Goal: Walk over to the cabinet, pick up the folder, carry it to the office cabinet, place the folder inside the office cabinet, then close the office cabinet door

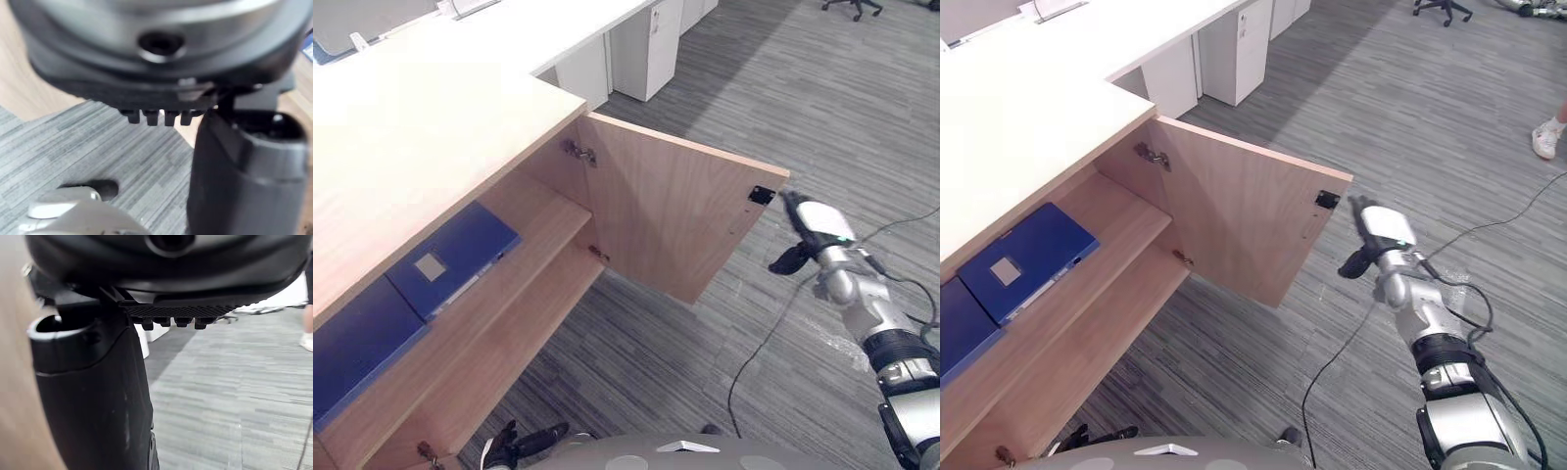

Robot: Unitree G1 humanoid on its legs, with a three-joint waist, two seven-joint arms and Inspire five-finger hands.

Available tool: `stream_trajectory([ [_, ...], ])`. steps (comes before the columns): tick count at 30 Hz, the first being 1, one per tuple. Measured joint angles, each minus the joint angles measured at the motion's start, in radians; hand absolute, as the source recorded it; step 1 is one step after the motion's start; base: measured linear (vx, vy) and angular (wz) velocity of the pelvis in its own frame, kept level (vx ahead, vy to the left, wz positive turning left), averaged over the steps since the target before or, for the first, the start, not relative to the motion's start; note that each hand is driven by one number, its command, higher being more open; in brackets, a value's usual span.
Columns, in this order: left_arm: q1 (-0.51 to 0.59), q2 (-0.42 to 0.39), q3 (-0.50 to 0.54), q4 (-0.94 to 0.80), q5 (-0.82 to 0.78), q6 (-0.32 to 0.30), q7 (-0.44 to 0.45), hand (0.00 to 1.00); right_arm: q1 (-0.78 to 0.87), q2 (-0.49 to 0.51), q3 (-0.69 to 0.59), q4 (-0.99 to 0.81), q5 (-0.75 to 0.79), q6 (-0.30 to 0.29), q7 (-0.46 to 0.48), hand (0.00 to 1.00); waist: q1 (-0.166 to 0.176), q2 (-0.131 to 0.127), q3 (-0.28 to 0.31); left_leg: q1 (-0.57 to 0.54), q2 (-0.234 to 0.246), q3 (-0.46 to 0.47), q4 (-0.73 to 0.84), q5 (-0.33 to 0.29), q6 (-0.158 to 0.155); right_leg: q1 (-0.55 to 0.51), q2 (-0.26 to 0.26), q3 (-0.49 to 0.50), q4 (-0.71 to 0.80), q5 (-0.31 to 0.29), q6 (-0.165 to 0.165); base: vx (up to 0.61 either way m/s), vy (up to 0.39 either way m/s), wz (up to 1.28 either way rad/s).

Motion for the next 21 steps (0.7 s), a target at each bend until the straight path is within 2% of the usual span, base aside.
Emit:
stream_trajectory([
  [4,0.000,0.002,-0.006,0.000,0.009,-0.017,0.000,1.00,-0.063,-0.018,0.101,0.061,-0.041,0.007,0.025,1.00,0.002,0.007,0.013,-0.038,-0.001,-0.012,0.103,-0.002,-0.003,0.012,-0.015,0.000,-0.001,0.042,-0.013,-0.01,0.028,0.03],
  [5,-0.002,0.003,-0.002,-0.006,0.008,-0.023,0.000,1.00,-0.088,-0.026,0.126,0.070,-0.059,0.012,0.034,1.00,0.003,-0.013,0.029,-0.096,0.000,-0.015,0.205,-0.024,-0.006,0.013,-0.038,0.002,0.000,0.060,-0.018,-0.04,0.102,0.01],
  [7,-0.002,-0.002,-0.027,-0.020,0.014,-0.039,-0.004,1.00,-0.121,-0.089,0.169,0.075,-0.079,0.018,0.041,1.00,0.005,0.028,0.029,-0.085,0.009,-0.030,0.033,0.015,0.017,0.019,-0.024,0.002,-0.003,0.060,-0.017,-0.05,0.114,-0.02],
  [8,-0.002,0.001,-0.038,-0.021,0.016,-0.039,-0.006,1.00,-0.140,-0.098,0.175,0.079,-0.080,0.024,0.041,1.00,0.009,0.027,0.029,-0.064,-0.009,-0.027,-0.001,0.020,0.025,0.006,-0.034,-0.001,-0.005,0.062,-0.007,-0.02,0.092,-0.21],
  [9,-0.002,0.008,-0.037,-0.019,0.015,-0.039,-0.006,1.00,-0.154,-0.089,0.174,0.089,-0.080,0.023,0.041,1.00,0.008,0.016,0.038,-0.067,-0.015,-0.022,0.006,0.021,0.025,-0.001,-0.042,0.000,-0.005,0.074,0.009,-0.02,0.083,-0.23],
  [12,-0.002,0.020,-0.034,-0.018,0.013,-0.039,-0.004,1.00,-0.155,-0.078,0.172,0.096,-0.077,0.024,0.041,1.00,0.007,0.004,0.044,-0.066,-0.011,-0.025,0.016,0.021,0.025,0.002,-0.039,0.000,0.000,0.082,0.003,-0.01,0.008,-0.04],
  [16,-0.002,0.014,-0.025,-0.013,0.014,-0.040,0.008,1.00,-0.155,-0.036,0.102,0.070,-0.052,0.032,0.029,1.00,-0.003,0.010,0.043,-0.065,0.003,-0.025,0.012,0.021,0.025,0.003,-0.025,0.000,-0.004,0.082,0.003,-0.03,-0.046,-0.02],
  [21,-0.003,-0.005,0.005,0.002,0.019,-0.039,0.018,1.00,-0.141,0.046,-0.060,-0.076,0.057,0.089,-0.065,1.00,-0.023,0.023,0.046,-0.051,0.004,-0.022,0.000,0.026,0.023,0.005,-0.022,0.003,-0.006,0.082,0.003,-0.06,-0.037,-0.07],
])
